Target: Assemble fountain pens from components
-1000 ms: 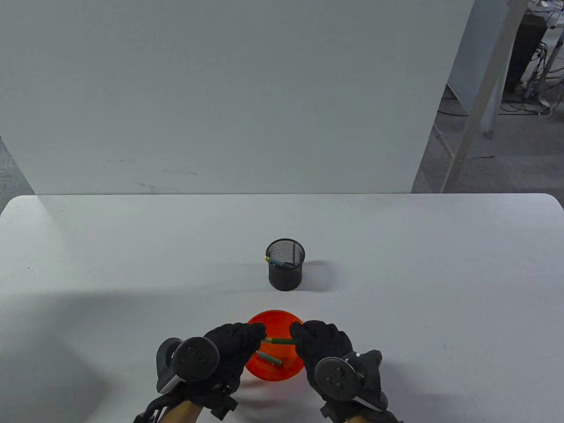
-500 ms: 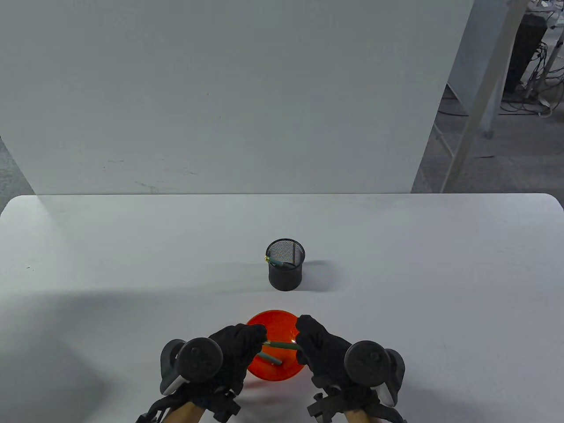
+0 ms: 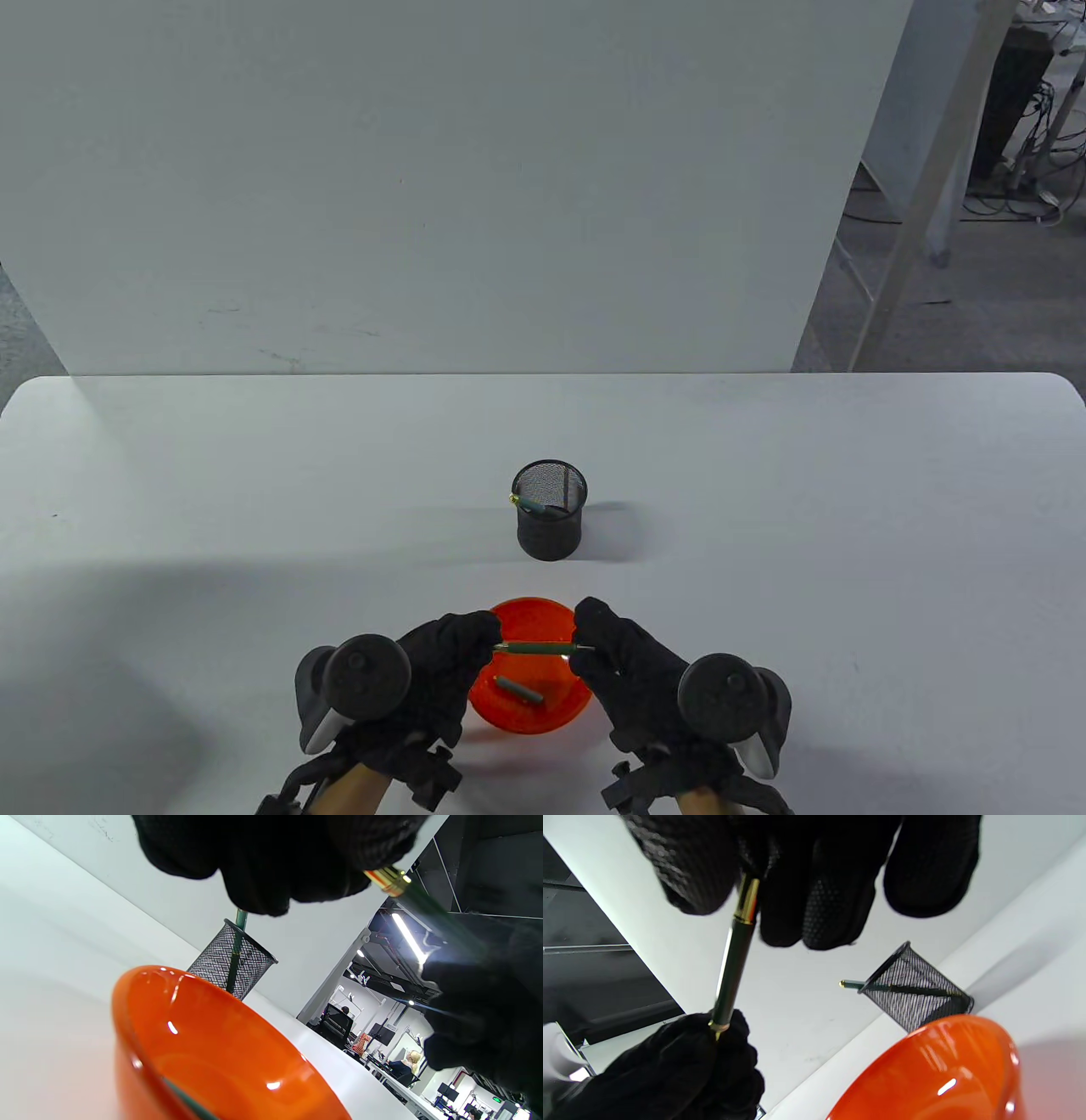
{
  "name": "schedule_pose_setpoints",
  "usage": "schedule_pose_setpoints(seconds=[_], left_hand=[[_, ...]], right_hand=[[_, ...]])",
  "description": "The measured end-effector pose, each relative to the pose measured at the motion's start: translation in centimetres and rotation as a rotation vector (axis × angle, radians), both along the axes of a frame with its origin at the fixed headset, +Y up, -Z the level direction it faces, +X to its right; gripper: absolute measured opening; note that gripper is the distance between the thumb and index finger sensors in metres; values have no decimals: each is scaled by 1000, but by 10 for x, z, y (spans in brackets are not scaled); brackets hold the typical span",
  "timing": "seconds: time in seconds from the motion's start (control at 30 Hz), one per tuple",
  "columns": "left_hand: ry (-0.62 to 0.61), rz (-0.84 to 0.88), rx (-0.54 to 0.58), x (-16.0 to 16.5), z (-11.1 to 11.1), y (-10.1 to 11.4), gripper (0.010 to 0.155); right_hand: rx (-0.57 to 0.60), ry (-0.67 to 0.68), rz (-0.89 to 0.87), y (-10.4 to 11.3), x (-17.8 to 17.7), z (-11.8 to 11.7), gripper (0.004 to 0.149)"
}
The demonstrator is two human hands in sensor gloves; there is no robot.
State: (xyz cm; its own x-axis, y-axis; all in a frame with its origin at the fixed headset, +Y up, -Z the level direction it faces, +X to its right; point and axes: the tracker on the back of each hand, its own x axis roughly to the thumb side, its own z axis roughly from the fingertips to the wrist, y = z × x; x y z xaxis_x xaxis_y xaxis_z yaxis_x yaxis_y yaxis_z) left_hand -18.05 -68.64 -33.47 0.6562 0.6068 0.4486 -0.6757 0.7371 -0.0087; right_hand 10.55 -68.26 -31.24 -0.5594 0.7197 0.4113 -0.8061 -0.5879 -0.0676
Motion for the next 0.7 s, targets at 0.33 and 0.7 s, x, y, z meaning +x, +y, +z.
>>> schedule_pose_setpoints(seconds=[0.33, 0.7], left_hand=[[-33, -17, 6, 6, 3, -2, 47], [-15, -13, -8, 4, 0, -4, 47]], right_hand=[[-46, -117, 52, -8, 1, -4, 48], [-149, -54, -3, -16, 4, -6, 64]])
